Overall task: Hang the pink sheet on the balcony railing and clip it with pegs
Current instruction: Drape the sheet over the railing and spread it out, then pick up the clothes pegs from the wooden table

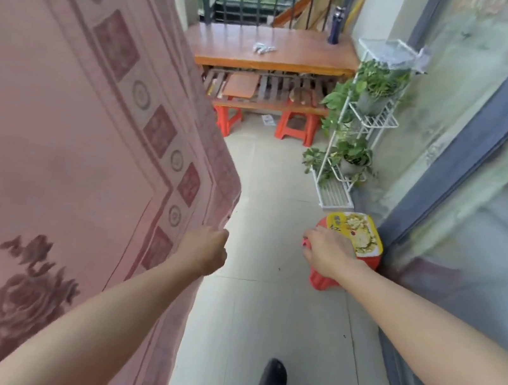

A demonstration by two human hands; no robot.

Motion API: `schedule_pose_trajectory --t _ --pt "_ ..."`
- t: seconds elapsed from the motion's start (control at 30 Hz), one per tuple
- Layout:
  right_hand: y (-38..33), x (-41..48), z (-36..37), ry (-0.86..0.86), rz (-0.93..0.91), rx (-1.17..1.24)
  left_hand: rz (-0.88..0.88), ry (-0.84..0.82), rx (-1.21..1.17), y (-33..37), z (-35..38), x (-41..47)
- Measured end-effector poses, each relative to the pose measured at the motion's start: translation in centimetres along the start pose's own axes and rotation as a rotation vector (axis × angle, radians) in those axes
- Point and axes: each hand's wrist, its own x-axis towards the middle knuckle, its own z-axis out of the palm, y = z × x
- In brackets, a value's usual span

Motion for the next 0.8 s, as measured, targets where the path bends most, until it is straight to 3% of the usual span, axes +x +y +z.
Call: schedule_pose_trajectory --t 0.23,0.8 --pt "5.6 13.9 -0.5 0.000 0.024 -0.012 0.116 0.036 0.068 -0.8 -2.1 16.9" --pt "13.0 53.4 -9.9 0.007 -0.116 -0.095 -0.038 0.054 0.016 -11.2 -9.3 53.0"
